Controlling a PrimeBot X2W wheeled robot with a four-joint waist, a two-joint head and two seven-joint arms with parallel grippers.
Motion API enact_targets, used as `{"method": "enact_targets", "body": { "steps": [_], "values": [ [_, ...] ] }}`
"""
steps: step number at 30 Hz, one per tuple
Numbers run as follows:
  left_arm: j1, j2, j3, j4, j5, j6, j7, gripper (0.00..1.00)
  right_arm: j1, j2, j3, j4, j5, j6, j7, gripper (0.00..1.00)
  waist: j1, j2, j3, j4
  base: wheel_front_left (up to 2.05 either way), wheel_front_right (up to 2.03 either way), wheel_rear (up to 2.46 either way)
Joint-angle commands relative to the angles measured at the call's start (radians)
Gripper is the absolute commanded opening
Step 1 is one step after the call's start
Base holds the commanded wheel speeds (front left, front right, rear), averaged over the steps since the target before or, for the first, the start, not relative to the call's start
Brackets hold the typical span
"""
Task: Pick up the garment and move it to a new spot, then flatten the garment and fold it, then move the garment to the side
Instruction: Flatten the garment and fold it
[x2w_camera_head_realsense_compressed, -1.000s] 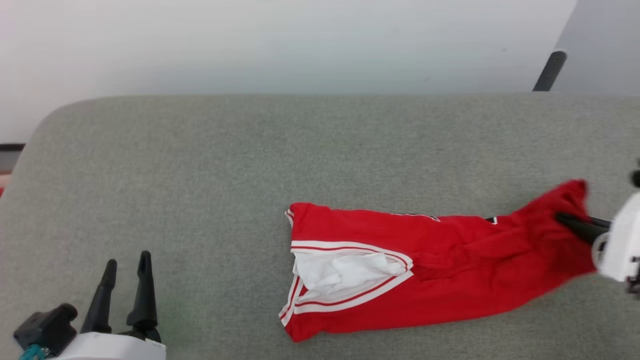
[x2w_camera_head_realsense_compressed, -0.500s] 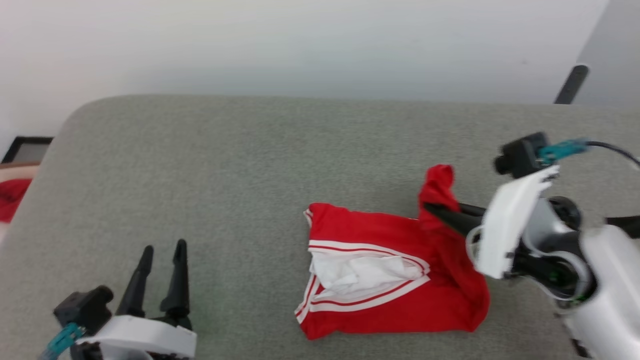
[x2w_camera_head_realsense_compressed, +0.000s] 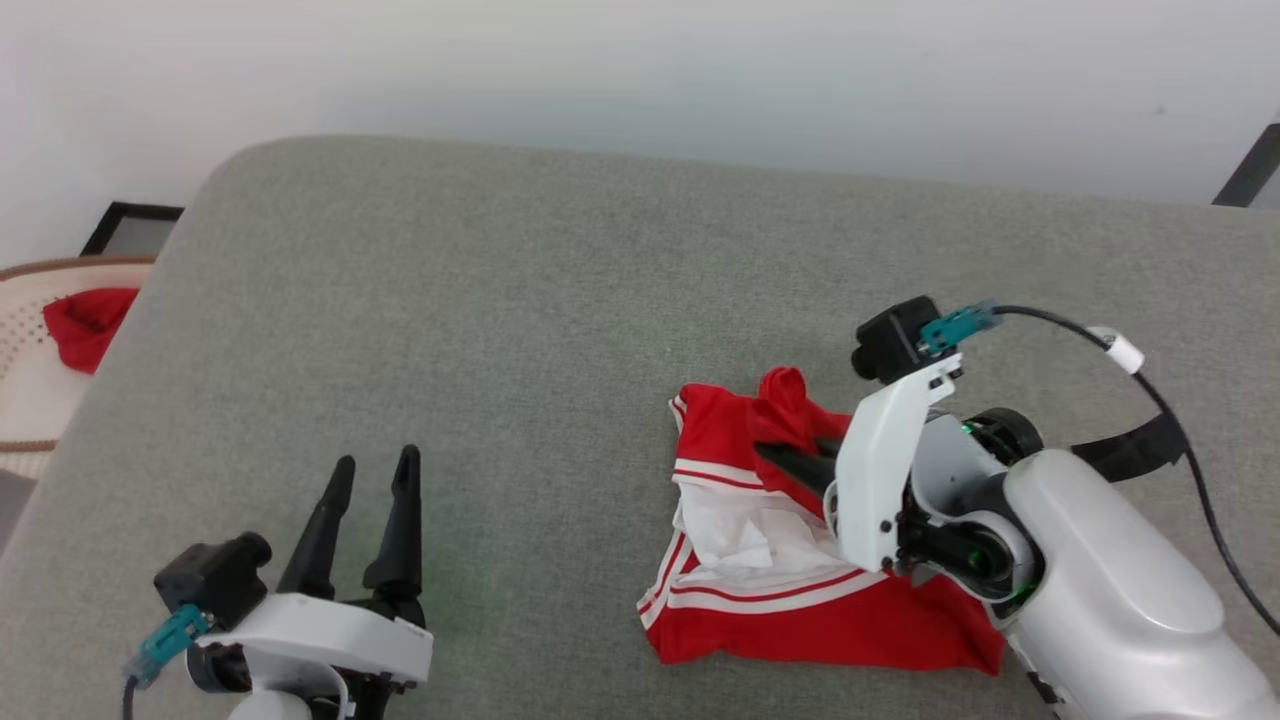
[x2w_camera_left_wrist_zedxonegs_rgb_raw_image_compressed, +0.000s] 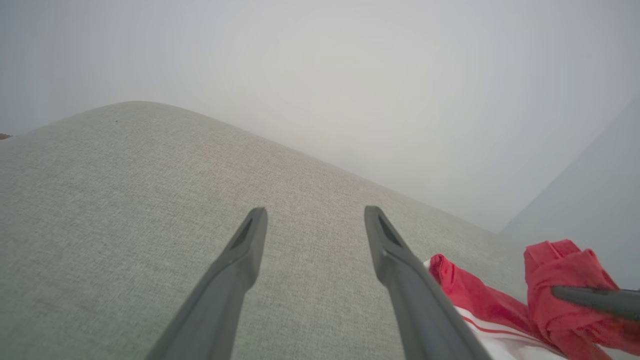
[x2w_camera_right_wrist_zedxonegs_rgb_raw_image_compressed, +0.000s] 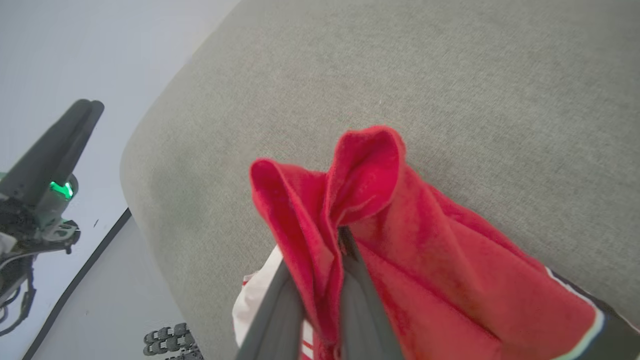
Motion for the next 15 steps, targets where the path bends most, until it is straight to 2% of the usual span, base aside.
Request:
{"method": "enact_targets", "body": {
  "steps": [1, 2, 3, 11, 15],
  "values": [
    [-0.007, -0.001, 0.003, 0.003, -0.006, -0.003, -0.003, 1.00, -0.023, 0.009, 0.026, 0.025, 0.000, 0.000, -0.022, 0.39, 0.0000, -0.0001, 0.008, 0.007, 0.00, 0.00, 0.00],
    [-0.008, -0.002, 0.005, 0.004, -0.007, -0.003, -0.003, 1.00, -0.030, 0.012, 0.036, 0.034, 0.005, 0.000, -0.033, 0.90, 0.0000, -0.0001, 0.008, 0.007, 0.00, 0.00, 0.00],
    [-0.007, -0.002, 0.007, 0.004, -0.006, -0.003, -0.003, 1.00, -0.036, 0.014, 0.048, 0.042, 0.008, 0.000, -0.040, 1.00, 0.0000, -0.0001, 0.008, 0.005, 0.00, 0.00, 0.00],
    [0.015, 0.002, 0.032, 0.004, -0.002, -0.003, -0.003, 1.00, -0.070, 0.002, 0.116, 0.033, 0.070, 0.000, -0.063, 1.00, 0.0000, -0.0001, -0.007, -0.020, 0.00, 0.00, 0.00],
    [0.026, 0.007, 0.045, 0.000, 0.007, -0.003, -0.003, 1.00, -0.078, -0.024, 0.133, -0.013, 0.102, 0.000, -0.077, 1.00, 0.0000, -0.0001, -0.019, -0.046, 0.00, 0.00, 0.00]
  ]
}}
